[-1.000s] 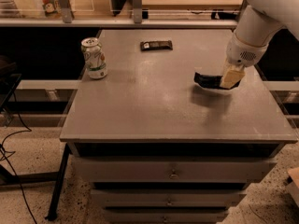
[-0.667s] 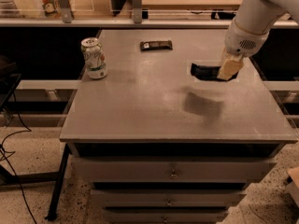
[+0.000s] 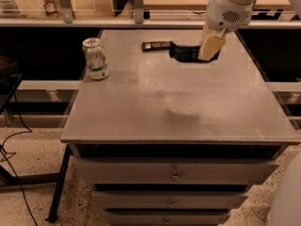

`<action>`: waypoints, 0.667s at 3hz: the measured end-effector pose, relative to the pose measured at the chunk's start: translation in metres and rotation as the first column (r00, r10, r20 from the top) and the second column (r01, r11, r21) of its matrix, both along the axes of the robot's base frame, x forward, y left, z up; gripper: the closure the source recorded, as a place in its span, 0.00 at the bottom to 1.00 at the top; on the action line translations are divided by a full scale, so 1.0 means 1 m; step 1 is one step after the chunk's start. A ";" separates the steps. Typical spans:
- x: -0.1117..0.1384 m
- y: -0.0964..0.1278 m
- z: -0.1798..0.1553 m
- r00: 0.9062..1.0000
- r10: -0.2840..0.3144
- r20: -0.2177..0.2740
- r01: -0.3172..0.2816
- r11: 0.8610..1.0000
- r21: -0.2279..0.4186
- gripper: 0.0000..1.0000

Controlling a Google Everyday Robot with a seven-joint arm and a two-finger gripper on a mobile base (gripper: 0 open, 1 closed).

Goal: Move rxbar blueberry near 7up can

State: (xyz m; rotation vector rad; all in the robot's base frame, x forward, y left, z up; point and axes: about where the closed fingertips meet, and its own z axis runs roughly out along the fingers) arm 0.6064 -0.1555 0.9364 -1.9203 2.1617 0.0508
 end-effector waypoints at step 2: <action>0.003 0.099 -0.001 0.987 0.159 -0.004 -0.159 0.986 0.047 1.00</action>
Offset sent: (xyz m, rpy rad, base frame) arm -0.0247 0.1480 -0.0184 0.0338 0.1024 0.2667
